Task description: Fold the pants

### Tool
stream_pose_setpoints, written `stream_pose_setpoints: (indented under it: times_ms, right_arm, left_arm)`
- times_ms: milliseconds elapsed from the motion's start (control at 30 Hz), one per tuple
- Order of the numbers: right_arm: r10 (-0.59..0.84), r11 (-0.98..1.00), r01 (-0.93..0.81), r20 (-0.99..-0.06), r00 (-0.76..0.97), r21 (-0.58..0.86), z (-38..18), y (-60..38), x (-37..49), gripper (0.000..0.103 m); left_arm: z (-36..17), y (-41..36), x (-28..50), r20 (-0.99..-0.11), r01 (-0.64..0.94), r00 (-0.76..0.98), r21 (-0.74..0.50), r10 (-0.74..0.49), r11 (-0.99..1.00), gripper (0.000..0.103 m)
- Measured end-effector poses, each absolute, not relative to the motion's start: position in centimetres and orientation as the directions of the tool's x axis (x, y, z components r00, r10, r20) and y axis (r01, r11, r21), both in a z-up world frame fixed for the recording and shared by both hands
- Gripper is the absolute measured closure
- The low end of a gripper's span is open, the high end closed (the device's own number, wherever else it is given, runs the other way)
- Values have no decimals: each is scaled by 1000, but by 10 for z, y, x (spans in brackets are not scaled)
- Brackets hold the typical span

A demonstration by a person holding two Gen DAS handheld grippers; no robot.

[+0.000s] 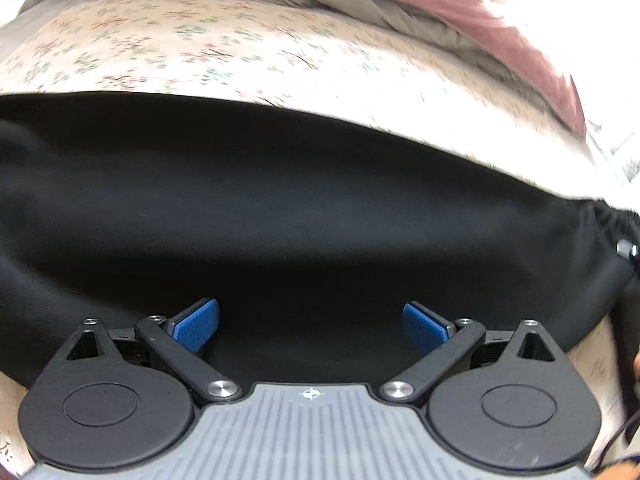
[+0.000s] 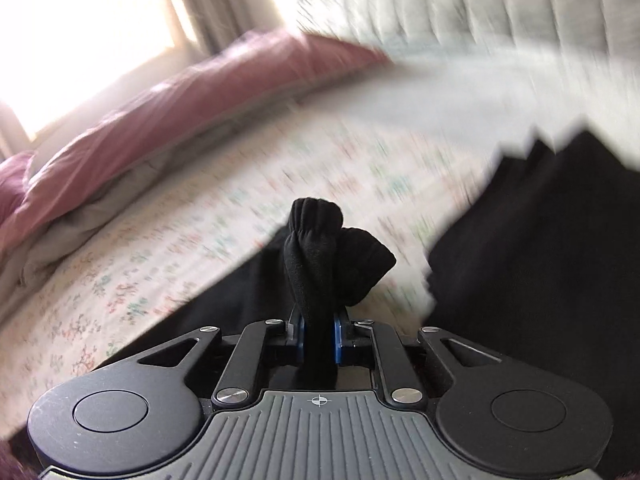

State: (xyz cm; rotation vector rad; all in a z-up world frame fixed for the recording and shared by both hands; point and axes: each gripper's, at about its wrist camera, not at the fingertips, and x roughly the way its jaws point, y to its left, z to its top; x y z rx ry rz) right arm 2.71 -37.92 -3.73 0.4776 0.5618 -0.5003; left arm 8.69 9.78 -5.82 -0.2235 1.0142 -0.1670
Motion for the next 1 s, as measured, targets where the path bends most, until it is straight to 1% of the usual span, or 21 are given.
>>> stream_pose_setpoints:
  times_ms: [100,200,233,400,700,933,1000]
  right_arm:
    - [-314,809,525,-559,767,265,-25,-363,27,91]
    - [-345,851,495,-521,780,177,-16,-345,29,91]
    - [-346,856,490,-519,782,167,-16,-342,32,91]
    - [-332,844,498,-534,778,200,-17,-347,35,91]
    - [-296,860,462,-527,797,217,-10,-344,30,91]
    - [-277,876,435,-517,810,210,-9,-336,29,91]
    - [-276,878,431,-516,811,208,-8,-334,30,91]
  left_arm:
    - [-59,109,94,-816,-14,533,-272,-223,962,0]
    - [-62,108,94,-824,-19,538,-223,-178,975,0]
    - [-62,106,93,-825,-11,538,-208,-169,978,0]
    - [-63,94,90,-830,24,544,-132,-123,991,0]
    - [-66,89,103,-822,8,561,-109,-95,994,0]
    - [-63,89,155,-778,-45,627,-96,-47,994,0]
    - [-66,95,174,-781,-67,624,-108,-42,992,0]
